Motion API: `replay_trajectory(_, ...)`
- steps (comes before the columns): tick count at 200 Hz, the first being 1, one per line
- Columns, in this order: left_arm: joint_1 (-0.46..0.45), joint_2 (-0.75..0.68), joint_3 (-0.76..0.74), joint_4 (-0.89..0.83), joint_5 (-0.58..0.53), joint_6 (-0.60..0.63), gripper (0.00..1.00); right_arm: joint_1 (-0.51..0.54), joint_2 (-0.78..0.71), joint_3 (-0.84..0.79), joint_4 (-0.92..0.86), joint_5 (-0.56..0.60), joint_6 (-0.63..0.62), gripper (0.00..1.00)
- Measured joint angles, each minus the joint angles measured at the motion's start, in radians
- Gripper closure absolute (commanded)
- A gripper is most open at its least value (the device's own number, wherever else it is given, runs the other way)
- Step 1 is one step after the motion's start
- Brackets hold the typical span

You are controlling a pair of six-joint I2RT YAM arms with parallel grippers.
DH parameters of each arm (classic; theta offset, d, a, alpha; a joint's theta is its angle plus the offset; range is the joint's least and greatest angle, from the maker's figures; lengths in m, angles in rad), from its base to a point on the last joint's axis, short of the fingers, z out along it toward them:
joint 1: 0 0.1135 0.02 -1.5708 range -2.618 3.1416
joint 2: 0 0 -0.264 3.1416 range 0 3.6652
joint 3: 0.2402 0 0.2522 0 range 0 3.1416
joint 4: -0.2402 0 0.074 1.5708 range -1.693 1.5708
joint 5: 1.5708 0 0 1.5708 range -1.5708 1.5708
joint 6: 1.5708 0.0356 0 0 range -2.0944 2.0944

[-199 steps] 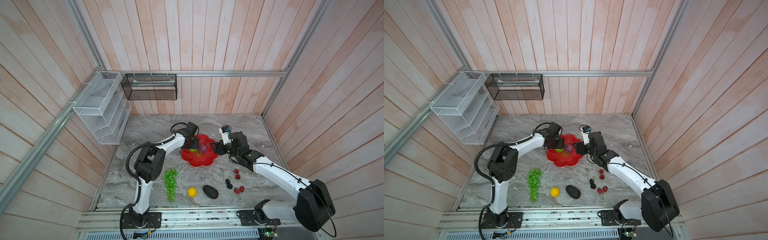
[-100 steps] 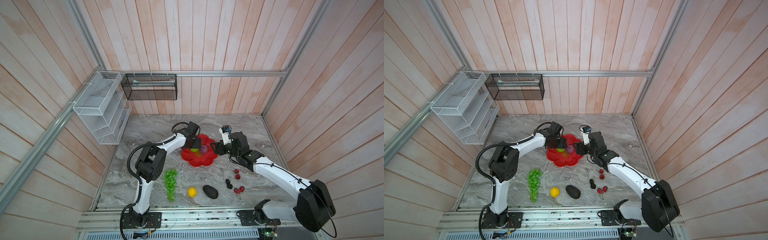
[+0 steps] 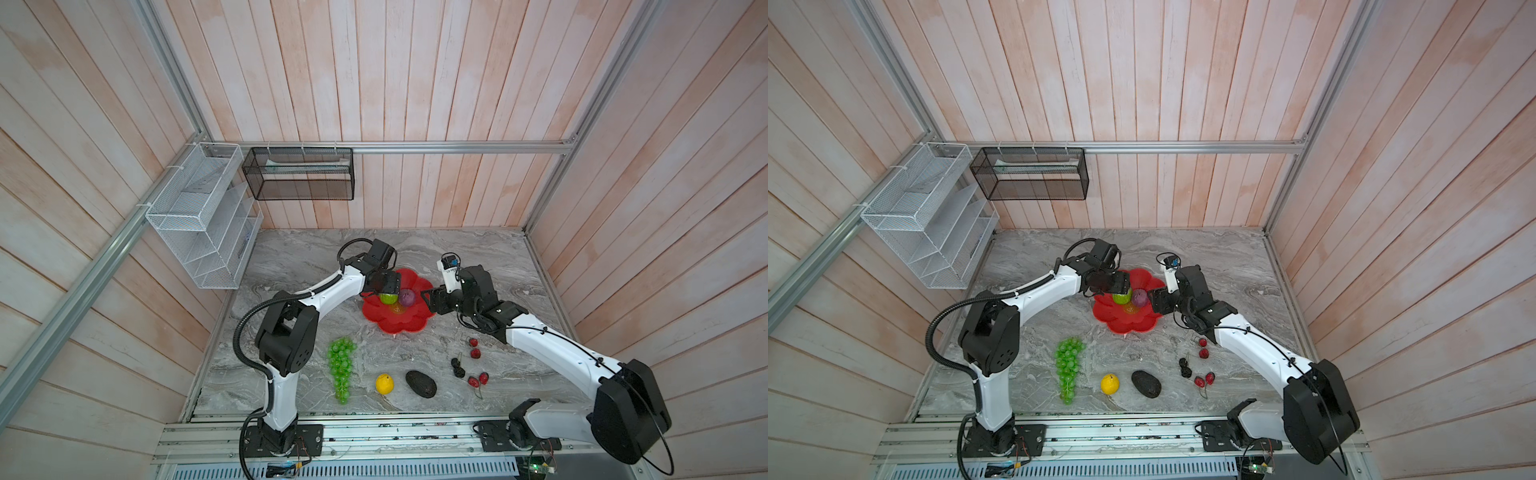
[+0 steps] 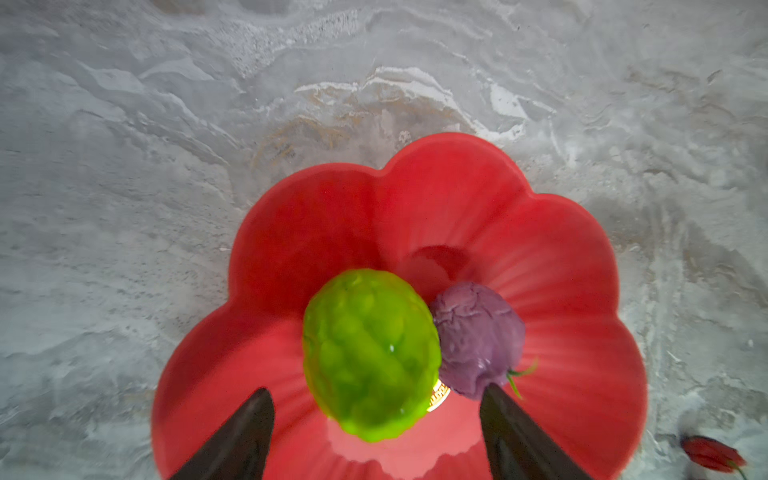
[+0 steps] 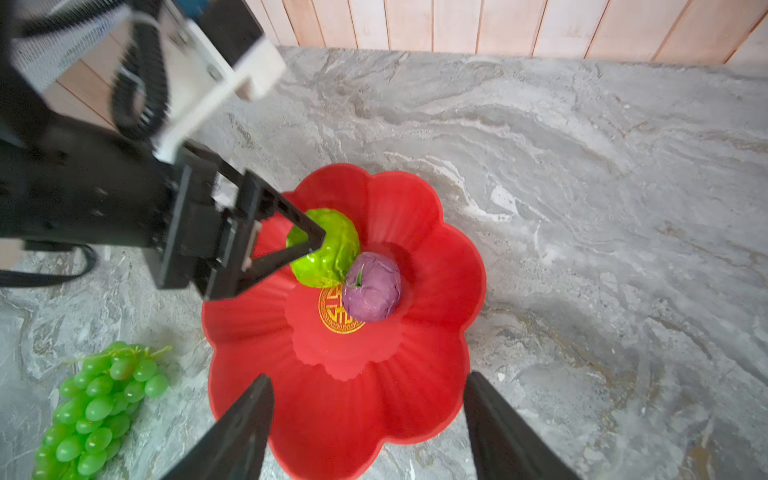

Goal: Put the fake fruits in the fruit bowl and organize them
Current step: 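Reach the right gripper to the dark avocado and grasp it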

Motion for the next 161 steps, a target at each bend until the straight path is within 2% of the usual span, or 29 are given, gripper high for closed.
replay_trajectory(22,0.000,-0.109,-0.103,0.031,-0.027,-0.001,0.19,0.045,0.005,0.006,-0.072,0.005,0.003,0.27)
replay_trajectory(104,0.014,-0.406,-0.419,0.167,-0.163,-0.076,0.19,0.407,0.008,-0.006,-0.336,0.024,0.072,0.23)
replay_trajectory(161,0.030,-0.474,-0.489,0.227,-0.184,-0.109,0.20,0.484,0.095,-0.008,-0.449,0.043,0.134,0.23)
